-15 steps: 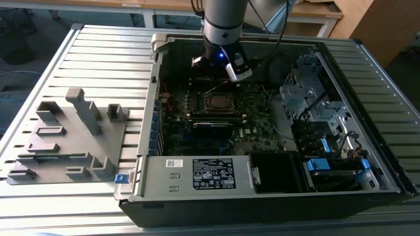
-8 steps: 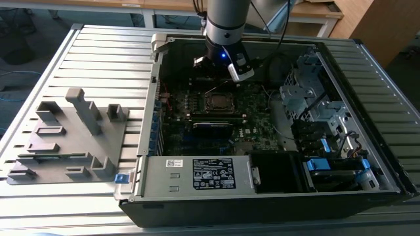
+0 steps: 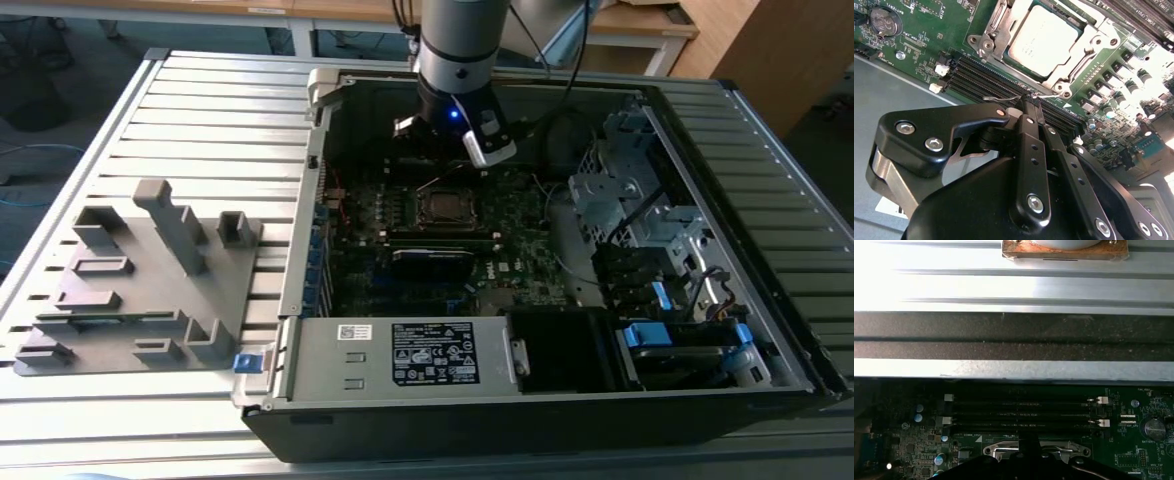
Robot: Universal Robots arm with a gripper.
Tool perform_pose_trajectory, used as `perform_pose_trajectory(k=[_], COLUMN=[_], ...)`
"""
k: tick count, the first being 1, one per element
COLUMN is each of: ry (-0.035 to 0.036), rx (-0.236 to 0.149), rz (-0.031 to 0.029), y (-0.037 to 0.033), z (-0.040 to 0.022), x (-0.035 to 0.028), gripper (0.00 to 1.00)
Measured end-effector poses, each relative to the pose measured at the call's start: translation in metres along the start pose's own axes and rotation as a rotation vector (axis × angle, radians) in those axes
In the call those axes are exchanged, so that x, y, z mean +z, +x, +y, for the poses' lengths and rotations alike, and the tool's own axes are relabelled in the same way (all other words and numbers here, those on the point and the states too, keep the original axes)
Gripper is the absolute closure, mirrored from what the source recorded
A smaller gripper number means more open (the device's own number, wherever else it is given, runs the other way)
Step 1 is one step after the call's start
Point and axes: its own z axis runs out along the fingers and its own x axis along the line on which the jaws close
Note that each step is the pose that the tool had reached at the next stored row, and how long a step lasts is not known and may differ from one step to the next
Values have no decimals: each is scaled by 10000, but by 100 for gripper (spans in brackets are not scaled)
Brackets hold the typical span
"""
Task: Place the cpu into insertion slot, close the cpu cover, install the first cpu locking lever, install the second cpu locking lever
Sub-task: 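Install the first cpu locking lever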
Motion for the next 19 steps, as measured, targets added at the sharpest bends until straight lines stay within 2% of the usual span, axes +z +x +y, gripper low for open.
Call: perform_pose_trajectory(k=[9, 19], ry=[-2, 0], rx=[0, 0], rz=[-1, 0], y=[1, 1], z=[-8, -10], x=[41, 51], gripper=[89, 89])
